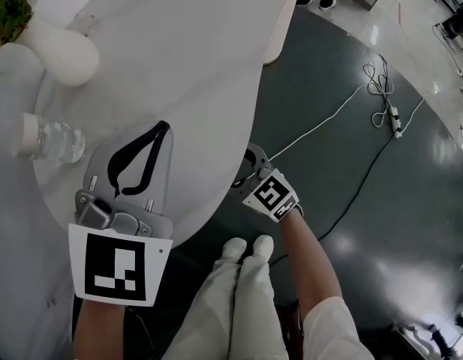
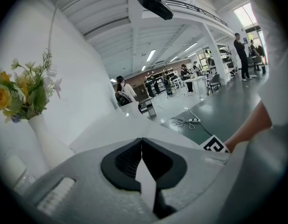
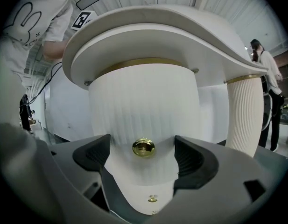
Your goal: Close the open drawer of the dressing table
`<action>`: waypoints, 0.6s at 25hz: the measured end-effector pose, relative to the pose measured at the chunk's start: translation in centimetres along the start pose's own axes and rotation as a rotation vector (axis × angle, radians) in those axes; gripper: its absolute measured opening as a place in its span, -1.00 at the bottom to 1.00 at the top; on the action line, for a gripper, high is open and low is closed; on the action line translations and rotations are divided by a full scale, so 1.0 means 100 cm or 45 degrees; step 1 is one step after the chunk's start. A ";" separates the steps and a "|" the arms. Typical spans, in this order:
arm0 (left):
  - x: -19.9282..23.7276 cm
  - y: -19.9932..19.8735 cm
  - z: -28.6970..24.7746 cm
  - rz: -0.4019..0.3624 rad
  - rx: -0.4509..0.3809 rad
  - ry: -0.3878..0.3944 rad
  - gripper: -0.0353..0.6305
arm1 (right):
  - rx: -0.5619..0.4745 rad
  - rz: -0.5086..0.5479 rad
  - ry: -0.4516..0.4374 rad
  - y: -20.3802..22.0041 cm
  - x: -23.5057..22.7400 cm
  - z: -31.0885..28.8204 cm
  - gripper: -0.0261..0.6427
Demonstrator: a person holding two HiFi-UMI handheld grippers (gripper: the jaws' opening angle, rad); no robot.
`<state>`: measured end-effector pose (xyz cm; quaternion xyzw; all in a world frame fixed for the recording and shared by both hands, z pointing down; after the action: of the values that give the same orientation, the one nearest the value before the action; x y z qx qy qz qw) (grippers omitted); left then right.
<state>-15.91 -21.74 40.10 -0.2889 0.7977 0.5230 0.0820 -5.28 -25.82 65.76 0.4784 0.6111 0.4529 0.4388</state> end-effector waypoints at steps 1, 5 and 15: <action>0.001 0.002 0.001 0.001 0.003 -0.002 -0.84 | -0.006 0.000 0.002 0.000 0.000 -0.004 0.37; 0.004 0.007 0.001 0.036 -0.002 -0.027 -0.84 | -0.032 -0.008 0.016 0.001 -0.002 -0.015 0.37; -0.002 0.003 0.011 0.031 -0.013 -0.035 -0.84 | -0.031 -0.071 0.058 -0.001 0.004 -0.014 0.37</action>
<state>-16.07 -20.63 39.99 -0.2724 0.7971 0.5321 0.0852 -6.69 -25.58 65.93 0.4454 0.6284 0.4588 0.4430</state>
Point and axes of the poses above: the fingertips, and each gripper's own axes: z backward along the fingers, x to its left, y out of its underside, the point moved 8 cm from there along z, backward along the fingers, and after that the axes turned 2 degrees about -y, right-handed, at the moved point
